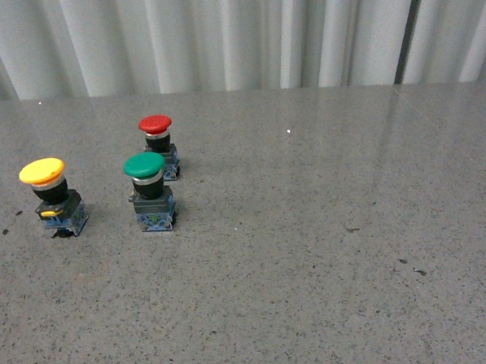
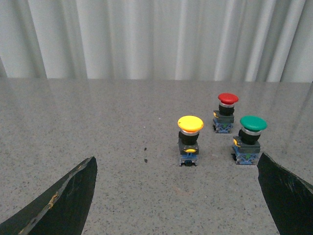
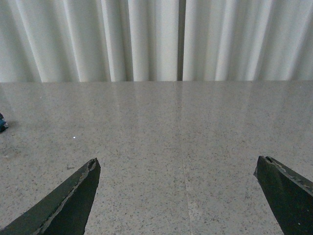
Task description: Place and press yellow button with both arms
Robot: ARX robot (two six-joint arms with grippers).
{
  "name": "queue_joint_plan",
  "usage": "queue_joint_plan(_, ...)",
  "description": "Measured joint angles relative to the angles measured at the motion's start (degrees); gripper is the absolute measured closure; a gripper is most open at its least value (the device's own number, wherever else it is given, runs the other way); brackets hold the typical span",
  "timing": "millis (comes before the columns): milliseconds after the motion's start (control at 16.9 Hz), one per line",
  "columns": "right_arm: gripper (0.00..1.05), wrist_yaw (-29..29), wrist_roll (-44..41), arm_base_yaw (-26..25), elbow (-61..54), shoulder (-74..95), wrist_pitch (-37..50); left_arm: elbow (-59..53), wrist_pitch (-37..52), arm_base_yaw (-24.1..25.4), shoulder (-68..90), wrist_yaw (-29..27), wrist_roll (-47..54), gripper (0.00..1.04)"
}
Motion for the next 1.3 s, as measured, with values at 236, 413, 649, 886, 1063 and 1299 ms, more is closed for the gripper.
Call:
queue_joint_plan(236, 0.07, 0.0, 0.0, 0.0, 0.0, 0.0, 0.0, 0.0, 0.0, 0.0, 0.0, 0.0, 0.0, 0.07)
queue_joint_plan(413, 0.07, 0.0, 0.0, 0.0, 0.0, 0.0, 0.0, 0.0, 0.0, 0.0, 0.0, 0.0, 0.0, 0.07)
queue_joint_plan(649, 0.07, 0.0, 0.0, 0.0, 0.0, 0.0, 0.0, 0.0, 0.0, 0.0, 0.0, 0.0, 0.0, 0.07)
queue_joint_plan(886, 0.07, 0.0, 0.0, 0.0, 0.0, 0.0, 0.0, 0.0, -0.2, 0.0, 0.0, -0.3, 0.0, 0.07)
queue_joint_plan(1063, 0.07, 0.0, 0.0, 0.0, 0.0, 0.0, 0.0, 10.7, 2.6, -1.4, 19.1, -18.7, 3.3, 0.07)
queue_joint_plan(1299, 0.07, 0.0, 0.0, 0.0, 0.0, 0.0, 0.0, 22.0, 18.2, 3.2, 39.1, -11.8, 4.6, 0.07)
